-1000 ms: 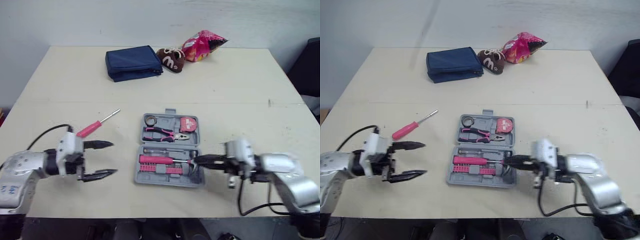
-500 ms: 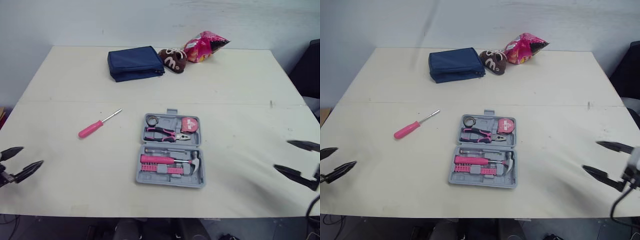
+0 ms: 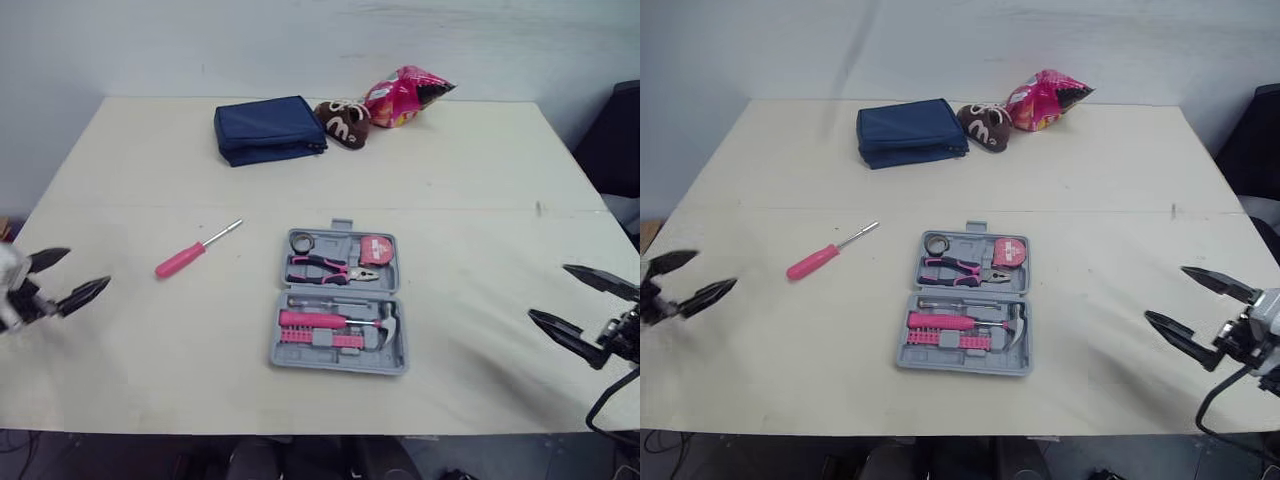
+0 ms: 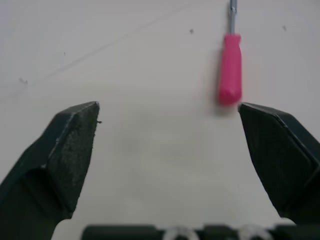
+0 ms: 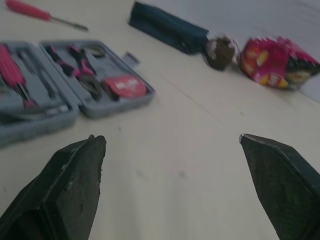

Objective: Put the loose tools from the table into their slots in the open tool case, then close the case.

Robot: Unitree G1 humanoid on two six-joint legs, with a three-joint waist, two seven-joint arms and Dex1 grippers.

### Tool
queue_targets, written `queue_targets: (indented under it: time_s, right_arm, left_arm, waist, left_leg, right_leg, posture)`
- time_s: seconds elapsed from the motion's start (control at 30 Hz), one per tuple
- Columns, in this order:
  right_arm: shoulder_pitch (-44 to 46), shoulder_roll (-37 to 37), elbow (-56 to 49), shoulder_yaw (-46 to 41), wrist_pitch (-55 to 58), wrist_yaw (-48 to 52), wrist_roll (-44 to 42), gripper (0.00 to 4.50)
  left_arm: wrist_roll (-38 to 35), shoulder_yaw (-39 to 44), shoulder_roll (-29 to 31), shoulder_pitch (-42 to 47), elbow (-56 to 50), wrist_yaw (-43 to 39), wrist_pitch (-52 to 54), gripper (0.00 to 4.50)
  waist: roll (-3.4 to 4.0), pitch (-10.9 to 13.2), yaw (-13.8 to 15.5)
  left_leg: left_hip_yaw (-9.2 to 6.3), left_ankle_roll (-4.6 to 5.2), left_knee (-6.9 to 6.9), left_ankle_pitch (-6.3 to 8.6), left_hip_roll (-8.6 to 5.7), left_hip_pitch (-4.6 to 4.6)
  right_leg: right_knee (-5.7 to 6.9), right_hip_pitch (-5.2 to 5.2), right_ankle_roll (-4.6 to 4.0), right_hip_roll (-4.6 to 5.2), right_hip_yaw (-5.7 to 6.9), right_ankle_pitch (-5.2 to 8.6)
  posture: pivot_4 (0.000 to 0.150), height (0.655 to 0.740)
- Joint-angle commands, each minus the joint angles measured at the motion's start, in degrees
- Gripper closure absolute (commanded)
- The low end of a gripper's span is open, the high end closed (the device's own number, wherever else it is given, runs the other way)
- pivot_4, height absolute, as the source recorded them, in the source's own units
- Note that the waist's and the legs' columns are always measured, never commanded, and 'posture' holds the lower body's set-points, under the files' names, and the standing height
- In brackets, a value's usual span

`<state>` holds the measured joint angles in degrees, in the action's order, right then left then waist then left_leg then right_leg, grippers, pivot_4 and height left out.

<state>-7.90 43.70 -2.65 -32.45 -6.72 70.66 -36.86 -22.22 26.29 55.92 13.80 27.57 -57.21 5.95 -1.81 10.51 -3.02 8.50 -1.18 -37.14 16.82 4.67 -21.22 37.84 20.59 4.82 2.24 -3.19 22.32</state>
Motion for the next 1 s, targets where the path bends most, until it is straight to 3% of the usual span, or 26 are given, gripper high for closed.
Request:
queue_targets:
  time_s: [0.03, 0.13, 0.4, 0.73, 0.83, 1.0]
  right_arm:
    - [0.84, -3.18, -8.61, 3.05, 2.02, -2.83, -3.46, 0.02]
    - [3.08, -6.17, -13.40, 6.78, 2.24, -5.34, -3.33, 0.02]
    - [4.17, -7.21, -17.17, 10.37, 1.52, -6.48, -1.46, 0.02]
    - [3.26, -7.98, -17.76, 11.07, 0.62, -7.95, -0.76, 0.02]
    - [3.15, -7.96, -18.02, 11.46, 0.72, -7.69, -0.85, 0.00]
    - [3.12, -7.46, -18.13, 11.39, 0.87, -7.20, -0.78, 0.00]
  left_arm:
    - [1.49, -8.04, 1.61, 7.20, -2.64, -2.20, 10.02, 0.00]
    - [4.22, -14.51, 0.37, 14.66, -0.80, -3.57, 13.19, 0.00]
    - [13.93, -25.00, -3.96, 24.84, 10.02, -2.80, 8.66, 0.00]
    - [17.45, -26.74, -9.46, 28.87, 20.08, -2.12, 1.40, 0.00]
    - [19.16, -27.84, -10.36, 28.58, 20.36, -1.45, 1.25, 0.82]
    - [21.18, -28.73, -8.99, 27.55, 21.71, -1.68, -1.39, 3.05]
  waist:
    - [-0.03, -0.02, 0.07]
    - [-0.02, -0.01, 0.06]
    - [0.00, 0.02, -0.15]
    - [-0.01, 0.03, 0.06]
    - [0.00, 0.03, 0.17]
    - [0.00, 0.02, 0.41]
  left_leg:
    - [0.00, 0.01, -0.03, 0.00, 0.00, 0.01]
    - [0.03, 0.00, -0.12, -0.03, -0.01, -0.02]
    - [0.30, -0.03, -0.21, -0.08, 0.14, -0.04]
    - [0.30, -0.04, -0.28, -0.08, 0.20, -0.05]
    - [0.30, -0.04, -0.32, -0.08, 0.18, -0.03]
    - [0.24, -0.03, -0.41, -0.08, 0.19, 0.05]
  right_leg:
    - [0.00, -0.01, 0.00, 0.00, 0.01, 0.00]
    - [0.05, 0.01, 0.01, -0.07, 0.01, 0.00]
    - [0.09, 0.20, 0.03, -0.32, -0.06, 0.00]
    - [0.14, 0.20, 0.03, -0.36, -0.11, 0.00]
    - [0.18, 0.17, 0.03, -0.32, -0.13, 0.00]
    - [0.25, 0.07, 0.03, -0.32, -0.13, 0.00]
  posture:
    - [0.150, 0.7400]
    - [0.150, 0.7400]
    - [0.150, 0.7400]
    - [0.150, 0.7400]
    - [0.150, 0.7400]
    - [0.150, 0.7400]
